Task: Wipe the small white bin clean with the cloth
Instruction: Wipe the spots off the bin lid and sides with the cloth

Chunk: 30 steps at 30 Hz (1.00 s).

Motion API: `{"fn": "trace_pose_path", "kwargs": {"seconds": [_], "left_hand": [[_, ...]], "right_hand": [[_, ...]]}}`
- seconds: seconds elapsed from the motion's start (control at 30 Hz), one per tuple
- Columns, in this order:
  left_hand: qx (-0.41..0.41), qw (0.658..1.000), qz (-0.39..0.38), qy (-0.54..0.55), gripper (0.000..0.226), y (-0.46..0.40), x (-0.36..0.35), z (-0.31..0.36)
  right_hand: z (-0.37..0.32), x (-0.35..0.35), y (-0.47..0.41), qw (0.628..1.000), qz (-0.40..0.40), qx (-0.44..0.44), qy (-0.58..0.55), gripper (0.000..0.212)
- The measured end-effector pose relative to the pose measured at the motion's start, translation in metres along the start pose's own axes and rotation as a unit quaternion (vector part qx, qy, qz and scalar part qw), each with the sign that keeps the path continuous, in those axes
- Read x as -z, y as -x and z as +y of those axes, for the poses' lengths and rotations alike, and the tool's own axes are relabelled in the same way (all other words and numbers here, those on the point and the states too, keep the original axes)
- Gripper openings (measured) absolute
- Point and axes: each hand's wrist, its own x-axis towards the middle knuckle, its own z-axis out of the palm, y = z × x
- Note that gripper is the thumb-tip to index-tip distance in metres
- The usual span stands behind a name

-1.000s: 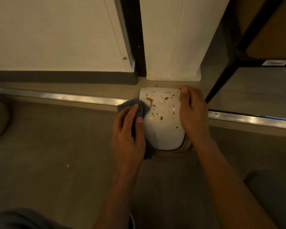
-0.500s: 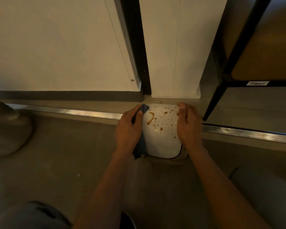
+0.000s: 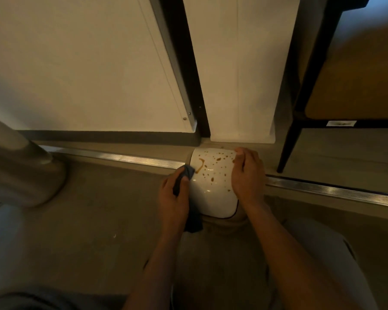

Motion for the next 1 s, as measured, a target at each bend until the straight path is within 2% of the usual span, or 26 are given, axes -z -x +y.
{"fn": "trace_pose_path", "kwargs": {"seconds": [0.27,0.33,0.5,0.63,0.77,0.87,1.0], "left_hand": [[0.003,0.993,-0.116,-0.034,0.034,-0.068,-0.003,0.027],[-0.005,0.994,-0.104,-0.032,0.034,-0.062,-0.002,0.025],[-0.054,0.998,-0.015,-0.029,0.036,0.002,-0.001,-0.013],[-0.060,0.997,0.016,-0.036,0.035,0.021,-0.004,-0.023],[-0.033,0.999,0.005,-0.010,0.026,-0.021,-0.005,0.001],[-0.014,0.999,-0.020,-0.036,0.031,-0.051,-0.009,0.019],[-0.070,0.996,-0.012,-0.050,0.029,-0.033,-0.009,0.015]], "right_hand": [[0.006,-0.008,-0.005,1.000,0.018,-0.005,-0.005,0.035],[0.007,-0.010,-0.005,1.000,0.024,-0.010,-0.007,0.034],[0.007,-0.010,-0.005,0.999,0.035,-0.001,-0.016,0.038],[0.008,-0.010,-0.006,0.999,0.032,-0.002,-0.013,0.037],[0.007,-0.008,-0.005,1.000,0.023,-0.007,-0.012,0.036],[0.006,-0.008,-0.005,1.000,0.027,-0.005,-0.011,0.035],[0.006,-0.008,-0.005,0.999,0.031,-0.006,-0.020,0.033]]}}
